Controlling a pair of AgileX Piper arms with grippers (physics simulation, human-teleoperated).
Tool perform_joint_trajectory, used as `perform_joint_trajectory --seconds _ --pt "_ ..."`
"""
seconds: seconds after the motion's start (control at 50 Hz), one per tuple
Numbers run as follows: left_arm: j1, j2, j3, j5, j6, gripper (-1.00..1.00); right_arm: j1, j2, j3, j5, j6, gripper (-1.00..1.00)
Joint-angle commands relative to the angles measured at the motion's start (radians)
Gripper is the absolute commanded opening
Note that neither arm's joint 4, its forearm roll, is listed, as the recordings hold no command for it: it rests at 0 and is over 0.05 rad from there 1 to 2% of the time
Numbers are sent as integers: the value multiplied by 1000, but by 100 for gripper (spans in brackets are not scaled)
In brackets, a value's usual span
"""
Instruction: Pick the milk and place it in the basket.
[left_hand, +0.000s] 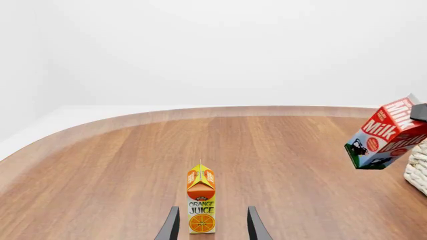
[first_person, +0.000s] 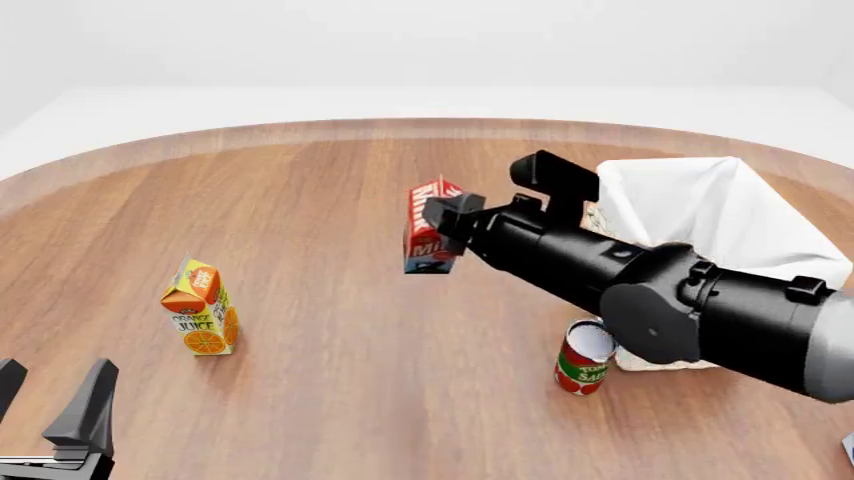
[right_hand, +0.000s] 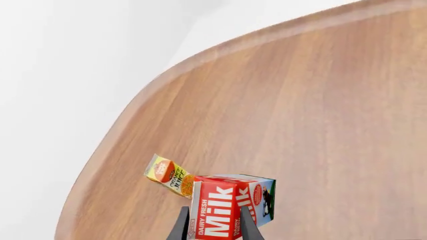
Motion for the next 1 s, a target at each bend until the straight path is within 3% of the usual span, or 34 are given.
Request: perform_joint_trajectory --seconds 0.02,0.46,1.0 --pt "0 0 0 0 0 100 -42 -107 7 33 -21 -100" --pt "0 0 0 0 0 100 -85 -288 -33 173 -74 -100" --pt "0 0 0 0 0 100 -255 -430 -59 276 -159 -100"
